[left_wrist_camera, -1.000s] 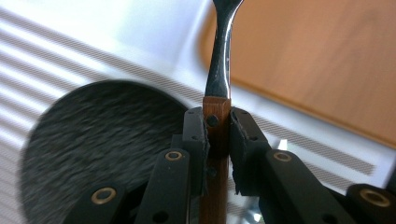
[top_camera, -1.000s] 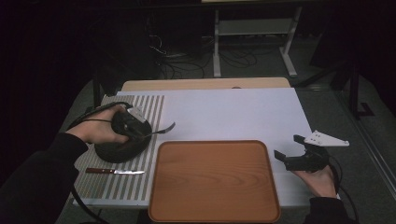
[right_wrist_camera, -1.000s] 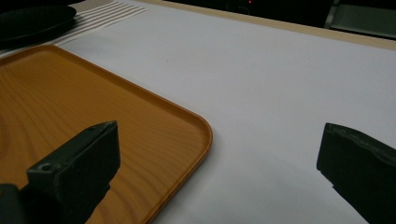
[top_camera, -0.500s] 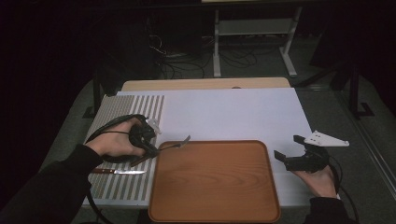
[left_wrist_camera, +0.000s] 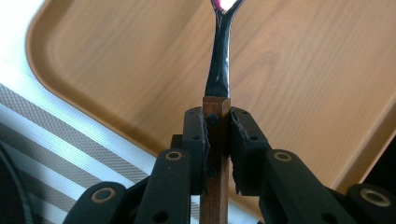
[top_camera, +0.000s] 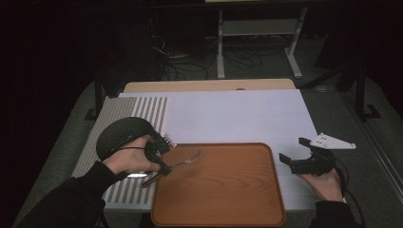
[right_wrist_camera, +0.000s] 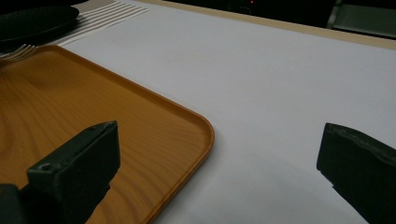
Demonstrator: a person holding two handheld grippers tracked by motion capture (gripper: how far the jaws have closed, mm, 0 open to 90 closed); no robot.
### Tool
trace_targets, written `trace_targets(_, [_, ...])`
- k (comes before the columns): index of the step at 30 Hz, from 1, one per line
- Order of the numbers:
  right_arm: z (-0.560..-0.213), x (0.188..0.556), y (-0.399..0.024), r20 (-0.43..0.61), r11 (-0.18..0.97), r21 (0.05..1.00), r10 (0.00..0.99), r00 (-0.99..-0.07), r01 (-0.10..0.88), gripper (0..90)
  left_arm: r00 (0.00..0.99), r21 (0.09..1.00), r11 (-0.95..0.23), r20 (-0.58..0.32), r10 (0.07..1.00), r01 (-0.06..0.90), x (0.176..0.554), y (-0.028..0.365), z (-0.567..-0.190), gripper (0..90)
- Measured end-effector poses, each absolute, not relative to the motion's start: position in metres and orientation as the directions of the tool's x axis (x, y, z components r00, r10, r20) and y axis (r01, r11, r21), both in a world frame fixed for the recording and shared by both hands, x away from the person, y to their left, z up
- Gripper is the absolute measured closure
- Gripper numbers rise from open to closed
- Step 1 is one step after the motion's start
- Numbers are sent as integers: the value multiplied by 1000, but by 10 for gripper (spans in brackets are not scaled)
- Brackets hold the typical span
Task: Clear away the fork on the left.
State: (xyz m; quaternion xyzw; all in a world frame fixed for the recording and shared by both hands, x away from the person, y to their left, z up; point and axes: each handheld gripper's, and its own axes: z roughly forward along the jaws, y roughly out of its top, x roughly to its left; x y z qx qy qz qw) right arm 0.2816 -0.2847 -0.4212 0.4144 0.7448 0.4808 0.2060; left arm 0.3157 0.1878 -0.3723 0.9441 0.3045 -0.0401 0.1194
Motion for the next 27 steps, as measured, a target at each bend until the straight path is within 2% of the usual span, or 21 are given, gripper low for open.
trace_targets(9, [-421,282,-284,93,196,886,813,-575,420,0,728,196,-702,-170,664,685,304,180,-382,766])
trace_targets(13, [-421,282,-284,88,200,887,811,-579,415,0,719,196,-691,-189,669,695,299,174,-393,766])
trace_targets(19, [-420,283,-283,88,202,887,810,-580,415,0,695,188,-670,-168,699,718,288,165,-399,766])
trace_targets(23, [-420,282,-283,87,199,890,809,-581,411,0,693,198,-664,-195,694,721,281,159,-405,765])
trace_targets(27, [-419,282,-283,85,203,889,808,-582,410,0,723,226,-688,-149,675,689,280,157,-407,760])
